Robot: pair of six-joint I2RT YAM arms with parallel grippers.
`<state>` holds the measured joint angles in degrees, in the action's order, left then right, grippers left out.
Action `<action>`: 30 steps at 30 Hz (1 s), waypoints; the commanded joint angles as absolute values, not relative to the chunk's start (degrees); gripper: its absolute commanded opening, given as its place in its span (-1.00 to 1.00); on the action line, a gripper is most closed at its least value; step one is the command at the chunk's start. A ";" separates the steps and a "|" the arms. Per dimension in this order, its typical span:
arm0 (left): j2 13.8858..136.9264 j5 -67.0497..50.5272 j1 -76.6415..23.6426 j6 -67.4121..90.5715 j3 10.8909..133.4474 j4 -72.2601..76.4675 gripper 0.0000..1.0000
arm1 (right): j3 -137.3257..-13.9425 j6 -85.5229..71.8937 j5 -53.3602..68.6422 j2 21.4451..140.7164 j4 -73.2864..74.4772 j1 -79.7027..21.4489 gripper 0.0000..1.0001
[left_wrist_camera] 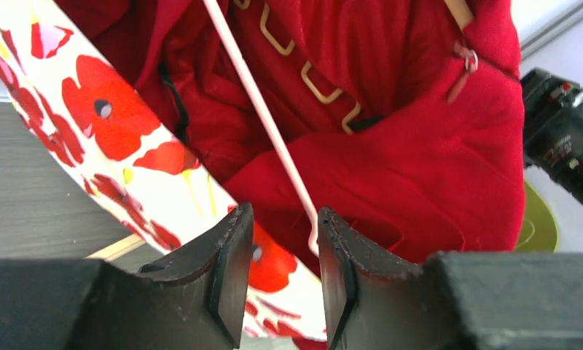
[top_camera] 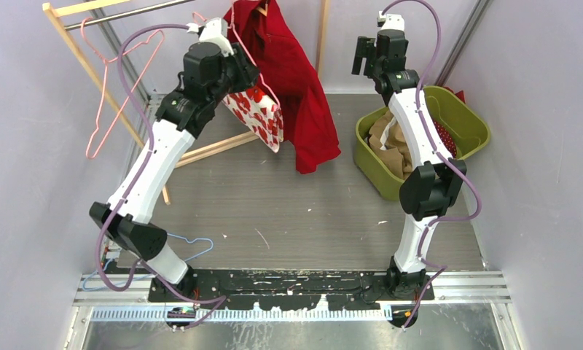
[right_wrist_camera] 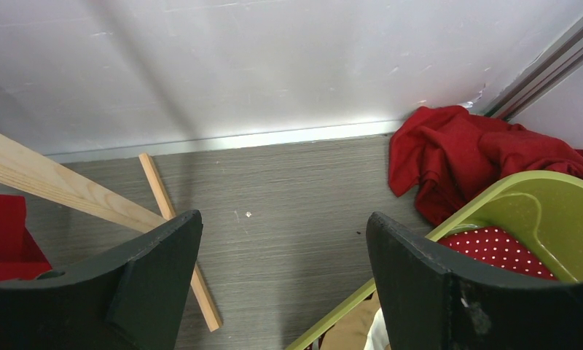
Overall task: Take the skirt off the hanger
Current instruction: Pick up the hanger from the clothesline.
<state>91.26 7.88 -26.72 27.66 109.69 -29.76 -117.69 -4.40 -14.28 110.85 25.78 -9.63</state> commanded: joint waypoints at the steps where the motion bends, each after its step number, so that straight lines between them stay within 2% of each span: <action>1: 92.97 13.16 -27.43 29.02 113.36 -19.62 -0.22 | -119.57 -3.51 -14.59 108.10 23.91 -9.42 0.75; 8: 96.50 21.39 -27.95 26.98 112.90 -14.27 -0.16 | -120.32 -3.58 -14.29 109.02 23.99 -8.75 0.75; 10: 97.94 24.82 -27.95 25.38 113.99 -13.28 -0.02 | -120.39 -3.73 -13.93 109.36 24.00 -8.54 0.75; 13: 100.32 27.73 -27.95 22.00 116.41 -12.28 0.05 | -120.64 -4.26 -13.48 109.83 24.00 -8.07 0.75; 19: 104.83 32.52 -27.95 15.72 121.68 -14.69 0.39 | -120.98 -4.70 -12.93 110.46 23.99 -7.57 0.75; 22: 105.14 34.21 -27.95 12.75 121.74 -15.98 0.45 | -120.94 -4.79 -12.87 110.48 24.08 -7.29 0.74; 25: 104.16 35.61 -27.95 11.28 120.13 -16.84 0.34 | -120.81 -5.08 -12.83 110.48 24.01 -6.98 0.74; 29: 101.19 36.05 -27.95 8.53 117.97 -17.10 -0.23 | -120.59 -5.66 -12.38 110.46 23.99 -6.88 0.74; 30: 100.63 36.21 -27.95 7.48 117.46 -16.90 -0.29 | -120.59 -5.97 -12.20 110.48 23.99 -6.94 0.74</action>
<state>105.36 33.39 -27.75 12.49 118.65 -17.96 -118.04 -4.86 -13.30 111.00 25.78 -7.03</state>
